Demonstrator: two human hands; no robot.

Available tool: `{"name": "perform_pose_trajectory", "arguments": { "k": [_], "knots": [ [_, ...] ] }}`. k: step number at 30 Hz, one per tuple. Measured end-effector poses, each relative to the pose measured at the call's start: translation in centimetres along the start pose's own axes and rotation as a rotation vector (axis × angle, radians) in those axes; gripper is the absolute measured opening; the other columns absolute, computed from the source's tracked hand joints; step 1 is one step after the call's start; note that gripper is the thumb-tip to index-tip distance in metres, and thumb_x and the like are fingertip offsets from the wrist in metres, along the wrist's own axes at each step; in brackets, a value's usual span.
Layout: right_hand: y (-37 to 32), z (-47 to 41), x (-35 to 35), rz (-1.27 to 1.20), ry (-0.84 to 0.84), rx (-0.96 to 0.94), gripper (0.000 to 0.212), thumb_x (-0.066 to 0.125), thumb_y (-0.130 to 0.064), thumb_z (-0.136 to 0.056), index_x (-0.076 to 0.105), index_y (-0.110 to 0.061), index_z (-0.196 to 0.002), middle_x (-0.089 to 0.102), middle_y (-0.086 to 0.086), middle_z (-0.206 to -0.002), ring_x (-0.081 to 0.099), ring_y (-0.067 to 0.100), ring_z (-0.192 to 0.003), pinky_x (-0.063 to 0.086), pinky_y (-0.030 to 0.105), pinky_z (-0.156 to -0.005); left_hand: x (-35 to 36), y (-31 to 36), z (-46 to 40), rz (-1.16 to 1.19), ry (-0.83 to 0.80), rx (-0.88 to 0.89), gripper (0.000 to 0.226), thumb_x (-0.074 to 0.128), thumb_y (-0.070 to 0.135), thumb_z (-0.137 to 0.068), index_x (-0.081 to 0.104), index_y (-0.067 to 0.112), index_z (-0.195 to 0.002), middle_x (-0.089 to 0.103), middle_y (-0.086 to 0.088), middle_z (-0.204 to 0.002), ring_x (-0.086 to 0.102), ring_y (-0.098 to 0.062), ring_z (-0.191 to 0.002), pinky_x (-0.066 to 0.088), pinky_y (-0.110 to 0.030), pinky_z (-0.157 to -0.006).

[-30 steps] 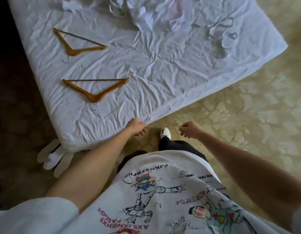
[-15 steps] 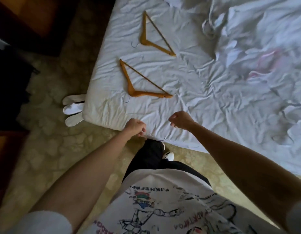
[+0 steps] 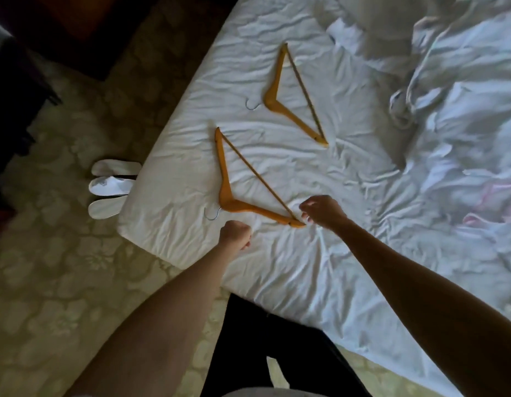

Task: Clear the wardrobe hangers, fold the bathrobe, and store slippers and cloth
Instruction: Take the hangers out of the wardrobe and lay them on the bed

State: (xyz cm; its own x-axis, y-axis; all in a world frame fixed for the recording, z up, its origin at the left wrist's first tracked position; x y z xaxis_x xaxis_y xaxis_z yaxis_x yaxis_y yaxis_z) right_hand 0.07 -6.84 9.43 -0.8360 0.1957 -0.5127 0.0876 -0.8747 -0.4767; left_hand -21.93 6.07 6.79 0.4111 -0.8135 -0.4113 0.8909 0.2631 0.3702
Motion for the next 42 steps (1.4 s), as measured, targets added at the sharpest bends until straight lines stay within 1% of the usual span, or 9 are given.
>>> {"name": "perform_pose_trajectory", "arguments": {
  "k": [5,9,12,16,20,24,32,36,42],
  "knots": [
    [-1.2,-9.7,-1.6,0.056,0.066,-0.074,0.02,0.065,-0.024,-0.088,0.077,-0.013,-0.099,0.078,0.005,-0.085,0.071,0.017,-0.083,0.057,0.028,-0.076,3.9,1.4,-5.8,0.14,0.056,-0.108,0.037,0.053,0.034,-0.098,0.063,0.012,-0.07,0.074,-0.004,-0.07,0.072,-0.02,-0.062,0.062,-0.037,-0.08],
    [-2.1,-17.7,-3.4,0.184,0.245,-0.186,0.018,0.063,-0.022,-0.086,0.075,-0.021,-0.1,0.075,0.008,-0.108,0.068,0.026,-0.106,0.054,0.033,-0.091,7.0,1.7,-10.2,0.444,0.152,-0.273,0.059,0.061,0.063,-0.088,0.066,0.005,-0.096,0.074,-0.003,-0.083,0.07,-0.016,-0.06,0.06,-0.027,-0.06],
    [-3.2,-22.7,-4.7,0.286,0.433,-0.306,0.031,0.063,-0.018,-0.087,0.065,-0.016,-0.117,0.062,0.01,-0.128,0.055,0.031,-0.121,0.048,0.039,-0.096,9.2,1.1,-13.5,0.55,0.287,-0.289,0.064,0.067,0.063,-0.082,0.068,0.001,-0.096,0.075,-0.012,-0.093,0.073,-0.03,-0.097,0.057,-0.04,-0.093],
    [-4.7,-28.6,-4.2,0.46,0.473,-0.388,0.066,0.065,-0.022,-0.091,0.034,-0.006,-0.147,0.042,0.017,-0.146,0.041,0.038,-0.131,0.038,0.048,-0.106,10.1,2.6,-15.8,0.54,0.375,-0.289,0.071,0.066,0.066,-0.078,0.071,0.003,-0.109,0.074,-0.01,-0.112,0.071,-0.029,-0.101,0.056,-0.041,-0.094],
    [-5.4,-30.3,-2.8,0.458,0.524,-0.396,0.044,0.056,-0.019,-0.096,0.044,-0.006,-0.136,0.049,0.021,-0.136,0.05,0.043,-0.123,0.044,0.05,-0.101,9.9,3.7,-16.5,0.729,0.418,-0.299,0.049,0.065,0.047,-0.091,0.071,0.002,-0.109,0.072,-0.011,-0.111,0.067,-0.031,-0.107,0.053,-0.04,-0.097],
    [-5.1,-26.5,-0.6,0.339,0.471,-0.34,0.028,0.044,-0.012,-0.098,0.051,-0.002,-0.123,0.061,0.024,-0.122,0.06,0.045,-0.111,0.048,0.048,-0.091,9.2,3.4,-15.2,0.891,0.446,-0.248,0.027,0.068,0.039,-0.088,0.066,0.016,-0.076,0.074,-0.005,-0.091,0.069,-0.025,-0.091,0.057,-0.043,-0.091],
    [-3.4,-10.7,-3.0,-0.081,0.328,-0.26,0.038,0.054,-0.041,-0.099,0.06,-0.007,-0.083,0.061,0.011,-0.07,0.064,0.038,-0.074,0.042,0.035,-0.058,1.3,6.9,-4.4,1.005,0.362,-0.114,0.022,0.071,0.033,-0.089,0.07,0.013,-0.079,0.071,0.0,-0.084,0.067,-0.017,-0.085,0.055,-0.035,-0.083],
    [-5.5,-1.9,-4.7,-0.218,0.206,-0.29,0.038,0.052,-0.052,-0.098,0.07,-0.021,-0.087,0.059,-0.004,-0.059,0.059,0.021,-0.054,0.052,0.041,-0.053,-3.2,8.6,3.1,1.029,0.311,-0.006,0.024,0.076,0.027,-0.083,0.064,0.012,-0.068,0.061,0.002,-0.066,0.057,-0.016,-0.07,0.045,-0.027,-0.066],
    [-12.4,11.7,-3.6,-0.221,0.005,-0.47,0.032,0.047,-0.036,-0.103,0.074,-0.024,-0.093,0.059,-0.003,-0.067,0.05,0.004,-0.052,0.038,0.017,-0.048,-8.0,8.2,14.8,0.892,0.34,0.239,0.026,0.071,0.03,-0.089,0.065,0.015,-0.069,0.066,0.0,-0.071,0.059,-0.009,-0.067,0.046,-0.021,-0.067]
  ]
}}
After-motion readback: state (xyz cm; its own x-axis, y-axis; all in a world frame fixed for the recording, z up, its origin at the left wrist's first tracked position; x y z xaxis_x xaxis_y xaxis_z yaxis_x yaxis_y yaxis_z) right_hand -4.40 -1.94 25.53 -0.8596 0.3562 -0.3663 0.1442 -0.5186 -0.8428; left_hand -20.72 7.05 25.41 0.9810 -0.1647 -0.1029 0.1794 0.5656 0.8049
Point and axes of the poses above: each hand's wrist, its own z-axis away from the middle knuckle, its own x-axis out of the palm, y = z × x, the point moved 5 cm from there along -z, towards the middle knuckle
